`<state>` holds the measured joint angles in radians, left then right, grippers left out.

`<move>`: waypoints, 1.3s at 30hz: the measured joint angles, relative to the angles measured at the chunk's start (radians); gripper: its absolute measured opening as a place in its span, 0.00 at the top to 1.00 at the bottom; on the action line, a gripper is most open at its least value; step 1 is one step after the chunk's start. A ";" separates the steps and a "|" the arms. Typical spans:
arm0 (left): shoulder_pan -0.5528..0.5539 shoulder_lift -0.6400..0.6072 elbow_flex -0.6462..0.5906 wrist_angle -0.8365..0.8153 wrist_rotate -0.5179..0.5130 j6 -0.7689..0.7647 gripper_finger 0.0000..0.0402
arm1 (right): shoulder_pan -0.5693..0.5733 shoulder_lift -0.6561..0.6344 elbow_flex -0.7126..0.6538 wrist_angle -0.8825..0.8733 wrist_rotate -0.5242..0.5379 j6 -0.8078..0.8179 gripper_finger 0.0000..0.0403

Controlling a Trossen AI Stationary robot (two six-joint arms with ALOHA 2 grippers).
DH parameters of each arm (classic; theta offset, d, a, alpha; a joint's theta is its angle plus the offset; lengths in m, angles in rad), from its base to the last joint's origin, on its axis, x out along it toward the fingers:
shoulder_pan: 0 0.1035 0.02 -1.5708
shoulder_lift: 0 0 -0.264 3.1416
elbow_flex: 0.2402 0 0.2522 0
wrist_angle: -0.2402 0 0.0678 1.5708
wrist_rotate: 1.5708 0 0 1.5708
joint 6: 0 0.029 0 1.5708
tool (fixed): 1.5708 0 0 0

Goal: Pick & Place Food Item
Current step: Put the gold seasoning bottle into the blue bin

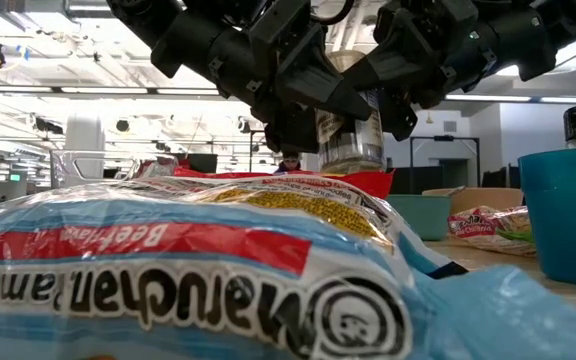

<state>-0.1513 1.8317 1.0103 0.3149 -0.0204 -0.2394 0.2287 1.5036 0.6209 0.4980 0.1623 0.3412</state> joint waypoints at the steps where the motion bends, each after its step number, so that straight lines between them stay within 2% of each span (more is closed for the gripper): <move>1: 0.000 0.000 0.000 0.000 0.000 0.000 0.07 | 0.000 0.000 0.000 0.000 0.000 0.000 0.32; 7: 0.000 0.000 0.000 -0.011 -0.002 0.034 0.01 | 0.000 -0.014 0.000 -0.031 0.000 0.000 0.32; 12: 0.000 0.000 0.000 -0.031 -0.002 0.048 0.02 | 0.007 -0.085 0.000 -0.114 0.004 0.000 0.32; 15: 0.001 0.000 0.000 -0.031 -0.002 0.061 0.03 | 0.033 -0.144 0.001 -0.172 0.050 0.000 0.32; 23: 0.001 0.000 0.000 -0.028 -0.002 0.101 0.02 | 0.161 -0.280 0.001 -0.298 0.204 0.000 0.32; 32: 0.001 0.000 0.000 -0.020 -0.002 0.101 0.02 | 0.336 -0.364 0.001 -0.348 0.236 -0.005 0.32; 36: 0.001 0.000 0.000 -0.019 -0.002 0.101 0.02 | 0.415 -0.364 0.001 -0.359 0.245 0.000 0.32; 39: 0.001 0.000 0.000 -0.019 -0.002 0.101 0.02 | 0.471 -0.351 0.001 -0.366 0.294 0.023 0.32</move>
<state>-0.1501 1.8317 1.0103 0.2955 -0.0223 -0.1383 0.6998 1.1522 0.6216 0.1323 0.4564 0.3644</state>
